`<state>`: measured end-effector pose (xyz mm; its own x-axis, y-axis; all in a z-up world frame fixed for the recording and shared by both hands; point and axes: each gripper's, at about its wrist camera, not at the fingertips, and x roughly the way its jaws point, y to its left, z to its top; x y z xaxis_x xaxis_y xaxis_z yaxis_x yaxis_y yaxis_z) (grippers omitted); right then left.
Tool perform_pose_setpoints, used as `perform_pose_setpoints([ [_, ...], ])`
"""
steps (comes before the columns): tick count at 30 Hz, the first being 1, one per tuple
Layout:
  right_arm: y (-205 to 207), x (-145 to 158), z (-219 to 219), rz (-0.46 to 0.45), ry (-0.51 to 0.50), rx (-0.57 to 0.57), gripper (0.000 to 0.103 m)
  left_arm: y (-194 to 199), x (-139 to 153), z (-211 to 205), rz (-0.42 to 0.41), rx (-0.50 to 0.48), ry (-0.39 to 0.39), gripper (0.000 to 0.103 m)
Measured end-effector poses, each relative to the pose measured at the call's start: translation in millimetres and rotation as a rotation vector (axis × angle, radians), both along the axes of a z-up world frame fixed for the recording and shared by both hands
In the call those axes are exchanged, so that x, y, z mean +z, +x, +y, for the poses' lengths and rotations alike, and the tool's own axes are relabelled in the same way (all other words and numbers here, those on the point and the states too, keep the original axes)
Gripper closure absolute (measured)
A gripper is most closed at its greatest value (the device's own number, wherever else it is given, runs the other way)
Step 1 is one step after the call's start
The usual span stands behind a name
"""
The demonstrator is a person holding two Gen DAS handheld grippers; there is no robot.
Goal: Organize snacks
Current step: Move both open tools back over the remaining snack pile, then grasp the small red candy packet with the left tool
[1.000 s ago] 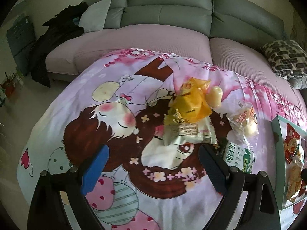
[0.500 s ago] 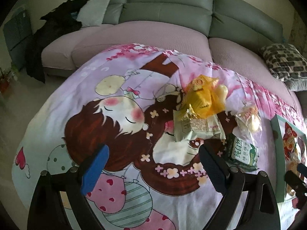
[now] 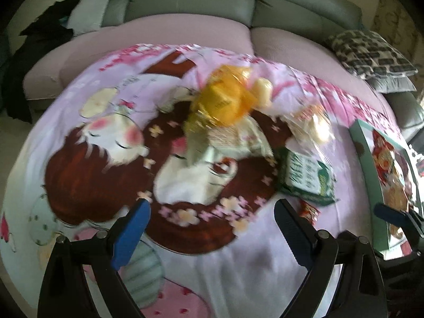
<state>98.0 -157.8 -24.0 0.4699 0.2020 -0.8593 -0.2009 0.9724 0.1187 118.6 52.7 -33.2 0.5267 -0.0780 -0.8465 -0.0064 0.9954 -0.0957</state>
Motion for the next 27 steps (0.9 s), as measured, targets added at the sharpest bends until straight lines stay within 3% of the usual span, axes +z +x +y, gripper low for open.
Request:
perform_pose_setpoints([
  [13,-14.7,4.3,-2.1,-0.026,-0.034,0.056,0.001,-1.0,-10.9,-31.4,0.045,-0.153,-0.072,0.008],
  [17,-21.5,12.5,-0.7,-0.062,-0.087,0.077,0.0,-0.2,-12.9,-35.9,0.052,-0.165,-0.089,0.009],
  [27,-19.5,24.3,-28.8,-0.089,-0.098,0.009,0.0,2.1,-14.9,-47.3,0.063,-0.207,-0.113,0.01],
])
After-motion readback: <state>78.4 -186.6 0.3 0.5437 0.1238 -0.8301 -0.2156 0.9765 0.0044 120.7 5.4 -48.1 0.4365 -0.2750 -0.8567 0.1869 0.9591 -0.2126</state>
